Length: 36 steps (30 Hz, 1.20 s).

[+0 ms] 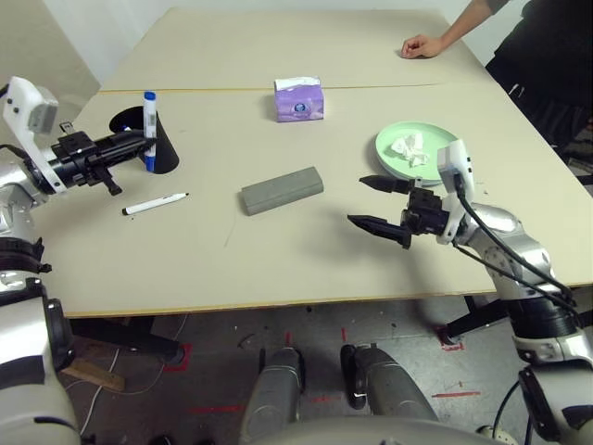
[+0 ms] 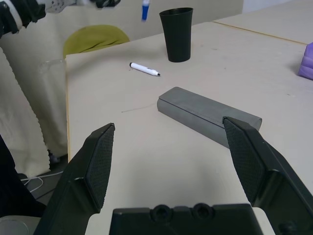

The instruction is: Organize and tidy the items on the table.

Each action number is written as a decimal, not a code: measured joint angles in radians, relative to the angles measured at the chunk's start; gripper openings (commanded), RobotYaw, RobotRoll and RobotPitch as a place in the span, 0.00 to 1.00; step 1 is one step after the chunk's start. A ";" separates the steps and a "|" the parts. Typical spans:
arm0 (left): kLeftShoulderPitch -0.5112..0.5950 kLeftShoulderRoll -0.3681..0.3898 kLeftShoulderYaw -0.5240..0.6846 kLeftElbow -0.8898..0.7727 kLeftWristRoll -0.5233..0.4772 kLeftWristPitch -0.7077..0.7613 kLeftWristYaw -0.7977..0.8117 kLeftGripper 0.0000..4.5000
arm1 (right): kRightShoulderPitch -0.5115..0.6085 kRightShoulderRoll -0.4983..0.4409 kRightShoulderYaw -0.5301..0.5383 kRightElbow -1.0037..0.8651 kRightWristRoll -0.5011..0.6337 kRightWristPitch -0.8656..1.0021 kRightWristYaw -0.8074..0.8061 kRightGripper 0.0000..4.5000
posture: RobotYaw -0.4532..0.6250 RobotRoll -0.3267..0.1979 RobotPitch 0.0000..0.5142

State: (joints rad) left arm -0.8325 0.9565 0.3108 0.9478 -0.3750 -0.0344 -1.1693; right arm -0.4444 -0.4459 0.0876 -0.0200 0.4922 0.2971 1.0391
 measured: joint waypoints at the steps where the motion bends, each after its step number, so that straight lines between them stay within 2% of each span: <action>1: -0.019 -0.001 0.008 0.018 0.000 -0.007 0.027 0.06 | 0.000 0.000 0.000 0.000 0.000 0.000 -0.001 1.00 | 0.43 0.62 0.24; 15: -0.151 -0.044 0.005 0.234 0.117 -0.176 0.321 0.06 | 0.003 -0.009 -0.010 -0.010 -0.001 0.000 -0.035 1.00 | 0.41 0.62 0.23; 36: -0.202 -0.083 0.005 0.320 0.194 -0.262 0.525 0.06 | 0.036 -0.020 -0.026 -0.062 0.002 0.038 -0.053 1.00 | 0.41 0.62 0.27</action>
State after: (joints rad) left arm -1.0341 0.8732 0.3159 1.2677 -0.1812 -0.2964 -0.6446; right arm -0.4082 -0.4664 0.0621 -0.0816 0.4946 0.3346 0.9865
